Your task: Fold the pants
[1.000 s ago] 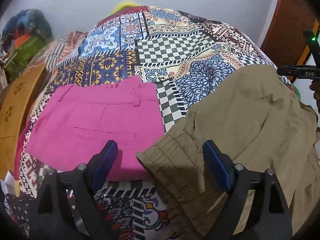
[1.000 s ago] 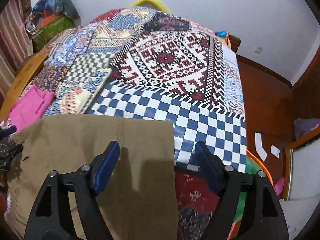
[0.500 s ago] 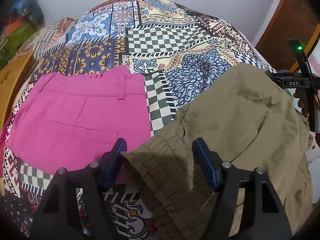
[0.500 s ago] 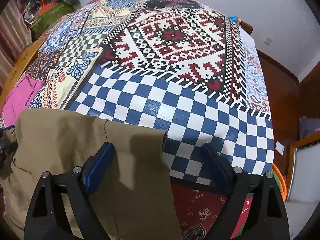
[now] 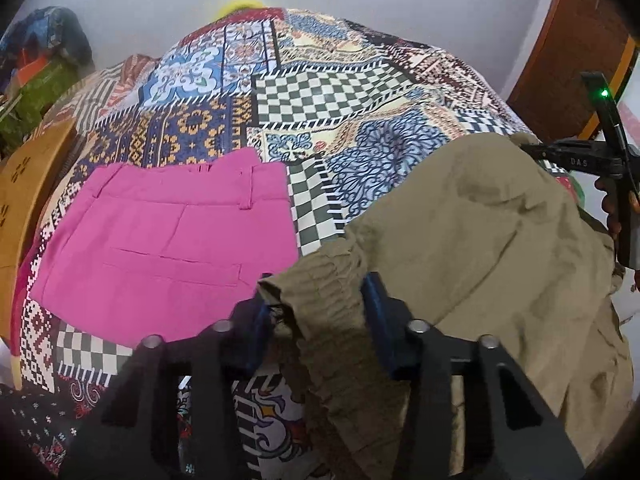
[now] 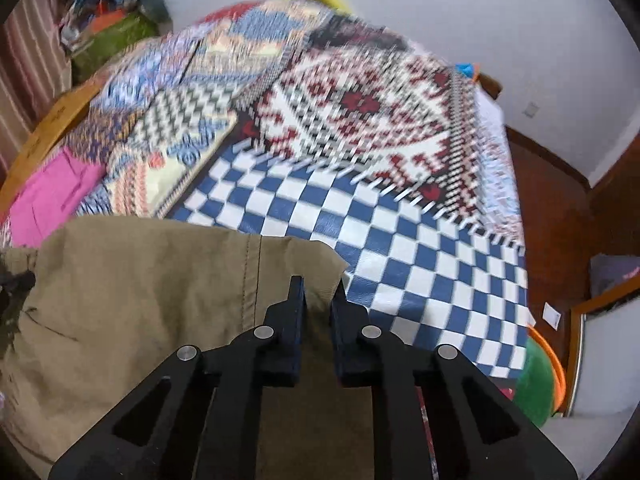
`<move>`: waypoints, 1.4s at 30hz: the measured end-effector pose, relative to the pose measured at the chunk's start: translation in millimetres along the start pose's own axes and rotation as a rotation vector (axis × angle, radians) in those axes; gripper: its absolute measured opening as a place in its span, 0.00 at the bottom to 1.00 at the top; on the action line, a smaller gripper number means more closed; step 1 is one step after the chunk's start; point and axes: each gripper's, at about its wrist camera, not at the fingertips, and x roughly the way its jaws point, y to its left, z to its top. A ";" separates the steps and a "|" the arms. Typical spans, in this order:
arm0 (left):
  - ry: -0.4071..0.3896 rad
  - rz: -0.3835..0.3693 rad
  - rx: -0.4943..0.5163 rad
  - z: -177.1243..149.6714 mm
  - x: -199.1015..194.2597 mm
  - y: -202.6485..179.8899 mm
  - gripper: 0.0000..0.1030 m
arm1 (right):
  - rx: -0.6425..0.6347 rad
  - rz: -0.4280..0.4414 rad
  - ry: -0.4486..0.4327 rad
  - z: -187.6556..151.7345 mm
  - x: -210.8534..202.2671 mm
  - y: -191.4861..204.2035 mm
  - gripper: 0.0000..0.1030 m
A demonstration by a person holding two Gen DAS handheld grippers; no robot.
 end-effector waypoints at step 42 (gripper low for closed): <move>-0.254 -0.056 0.092 -8.4 -187.2 -39.7 0.12 | 0.115 0.112 -0.419 -66.6 -220.4 20.2 0.09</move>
